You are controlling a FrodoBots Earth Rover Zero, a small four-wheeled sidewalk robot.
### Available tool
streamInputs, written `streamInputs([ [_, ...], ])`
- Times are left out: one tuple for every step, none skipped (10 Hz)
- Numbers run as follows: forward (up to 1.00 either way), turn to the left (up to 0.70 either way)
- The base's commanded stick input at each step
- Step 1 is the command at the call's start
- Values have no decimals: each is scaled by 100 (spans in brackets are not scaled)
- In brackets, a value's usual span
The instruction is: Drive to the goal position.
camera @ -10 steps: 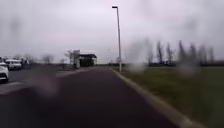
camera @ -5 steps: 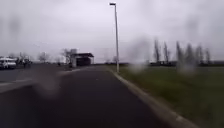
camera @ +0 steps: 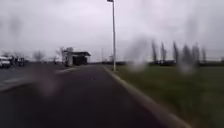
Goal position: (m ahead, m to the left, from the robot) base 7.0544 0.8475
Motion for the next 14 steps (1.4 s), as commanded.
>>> streamInputs([
  [85,0],
  [85,0],
  [85,31],
  [85,33],
  [85,34],
  [85,34],
  [85,34],
  [85,34],
  [85,34],
  [85,34],
  [85,34],
  [85,34],
  [85,34],
  [85,23],
])
